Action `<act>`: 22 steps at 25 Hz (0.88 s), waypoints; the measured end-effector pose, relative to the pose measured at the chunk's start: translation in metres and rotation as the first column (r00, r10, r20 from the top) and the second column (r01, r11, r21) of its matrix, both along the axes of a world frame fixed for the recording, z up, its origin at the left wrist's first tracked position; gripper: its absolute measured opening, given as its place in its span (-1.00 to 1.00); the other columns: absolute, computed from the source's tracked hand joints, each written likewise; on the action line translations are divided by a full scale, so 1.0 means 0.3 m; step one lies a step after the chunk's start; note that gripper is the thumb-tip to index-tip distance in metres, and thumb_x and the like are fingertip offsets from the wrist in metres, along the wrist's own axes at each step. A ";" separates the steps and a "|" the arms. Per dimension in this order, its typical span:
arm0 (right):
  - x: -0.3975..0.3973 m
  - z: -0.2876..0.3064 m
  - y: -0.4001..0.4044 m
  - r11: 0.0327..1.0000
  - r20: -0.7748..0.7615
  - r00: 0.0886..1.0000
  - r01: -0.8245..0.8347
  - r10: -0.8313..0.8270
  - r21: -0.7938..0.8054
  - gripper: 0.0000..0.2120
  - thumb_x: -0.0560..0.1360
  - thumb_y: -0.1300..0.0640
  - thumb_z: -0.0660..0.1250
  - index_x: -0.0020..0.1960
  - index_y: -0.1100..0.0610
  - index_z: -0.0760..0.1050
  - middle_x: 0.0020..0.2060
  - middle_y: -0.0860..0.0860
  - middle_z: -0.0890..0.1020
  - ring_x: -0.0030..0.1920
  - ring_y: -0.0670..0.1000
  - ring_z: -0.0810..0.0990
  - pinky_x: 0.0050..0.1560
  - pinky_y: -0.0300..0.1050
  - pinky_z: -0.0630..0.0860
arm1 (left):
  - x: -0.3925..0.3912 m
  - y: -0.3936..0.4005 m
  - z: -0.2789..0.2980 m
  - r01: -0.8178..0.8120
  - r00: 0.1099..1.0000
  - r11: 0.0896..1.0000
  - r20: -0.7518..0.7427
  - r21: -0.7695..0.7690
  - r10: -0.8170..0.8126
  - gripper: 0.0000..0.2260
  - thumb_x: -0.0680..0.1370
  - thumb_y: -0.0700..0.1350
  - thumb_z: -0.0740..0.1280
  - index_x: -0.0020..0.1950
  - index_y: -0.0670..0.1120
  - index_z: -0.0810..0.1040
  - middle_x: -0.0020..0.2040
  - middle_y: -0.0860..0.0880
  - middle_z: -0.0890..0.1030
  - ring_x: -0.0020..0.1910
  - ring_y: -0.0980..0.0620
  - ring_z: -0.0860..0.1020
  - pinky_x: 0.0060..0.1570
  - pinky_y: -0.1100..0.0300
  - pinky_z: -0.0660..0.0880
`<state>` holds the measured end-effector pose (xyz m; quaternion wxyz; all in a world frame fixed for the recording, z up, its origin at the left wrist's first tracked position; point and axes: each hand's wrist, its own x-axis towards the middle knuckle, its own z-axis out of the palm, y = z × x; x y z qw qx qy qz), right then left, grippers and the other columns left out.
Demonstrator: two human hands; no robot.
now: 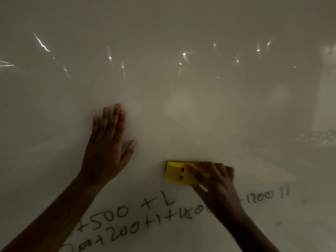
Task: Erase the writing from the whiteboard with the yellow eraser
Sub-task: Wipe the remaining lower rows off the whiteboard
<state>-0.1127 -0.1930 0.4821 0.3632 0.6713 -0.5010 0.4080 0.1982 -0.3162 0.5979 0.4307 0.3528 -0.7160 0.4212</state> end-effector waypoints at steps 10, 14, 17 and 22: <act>-0.041 -0.089 0.030 0.998 -0.029 0.998 0.059 -0.058 0.032 -0.52 0.56 -0.15 0.31 0.48 -0.18 0.48 0.25 -0.01 0.57 0.16 0.12 0.51 0.08 0.11 0.36 | 0.265 -0.026 -0.031 0.005 0.999 0.999 -0.044 0.048 -0.003 -0.26 0.71 0.17 0.11 0.76 -0.22 0.04 0.77 -0.23 0.07 0.73 -0.37 0.06 0.70 -0.26 -0.01; 0.224 -0.039 -0.057 0.999 -0.055 0.997 -0.051 0.052 0.018 -0.49 0.58 -0.12 0.36 0.52 -0.18 0.42 0.29 -0.05 0.52 0.23 0.09 0.47 0.09 0.06 0.34 | 0.262 -0.038 -0.033 0.024 0.999 0.998 -0.038 0.055 -0.022 -0.26 0.71 0.17 0.12 0.76 -0.23 0.04 0.77 -0.22 0.06 0.74 -0.33 0.02 0.70 -0.27 0.00; 0.255 -0.180 -0.064 0.993 -0.233 0.968 -0.072 0.092 0.092 -0.49 0.62 -0.05 0.39 0.54 -0.20 0.39 0.27 -0.06 0.54 0.17 0.06 0.53 0.08 0.11 0.41 | 0.301 -0.051 -0.044 0.028 0.999 0.999 -0.033 0.032 -0.027 -0.27 0.71 0.17 0.11 0.76 -0.24 0.05 0.77 -0.22 0.06 0.75 -0.28 0.00 0.70 -0.24 -0.01; 0.046 -0.230 0.015 0.994 -0.231 0.973 0.046 -0.022 0.098 -0.49 0.61 -0.10 0.29 0.54 -0.24 0.36 0.29 -0.05 0.54 0.11 0.13 0.60 0.04 0.15 0.41 | 0.368 -0.063 -0.073 0.020 1.000 0.999 -0.020 0.044 -0.019 -0.27 0.72 0.18 0.09 0.76 -0.23 0.04 0.77 -0.21 0.05 0.75 -0.23 -0.06 0.72 -0.20 -0.07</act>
